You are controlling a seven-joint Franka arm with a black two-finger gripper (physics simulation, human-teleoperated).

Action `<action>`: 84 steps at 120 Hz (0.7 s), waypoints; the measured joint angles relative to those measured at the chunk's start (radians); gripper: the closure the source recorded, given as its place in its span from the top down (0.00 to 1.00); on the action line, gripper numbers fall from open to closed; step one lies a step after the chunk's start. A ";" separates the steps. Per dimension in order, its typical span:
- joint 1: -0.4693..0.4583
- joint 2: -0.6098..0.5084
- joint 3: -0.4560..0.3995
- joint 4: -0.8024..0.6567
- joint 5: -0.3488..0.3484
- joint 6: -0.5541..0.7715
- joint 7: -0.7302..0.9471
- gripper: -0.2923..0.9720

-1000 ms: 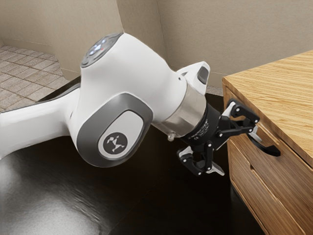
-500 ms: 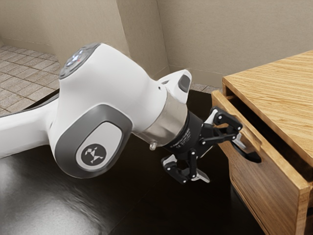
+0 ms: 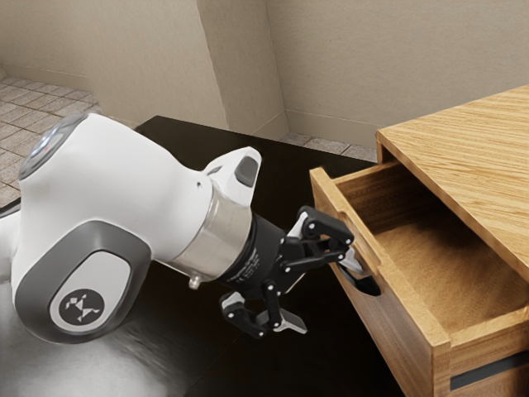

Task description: Pull the drawer handle with one arm to open the drawer

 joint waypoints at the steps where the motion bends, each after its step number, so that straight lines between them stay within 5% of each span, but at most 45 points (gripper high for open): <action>1: 0.000 -0.003 0.000 -0.003 0.000 0.000 0.000 0.77; 84: 0.031 -0.250 0.028 -0.220 0.066 0.007 -0.001 0.76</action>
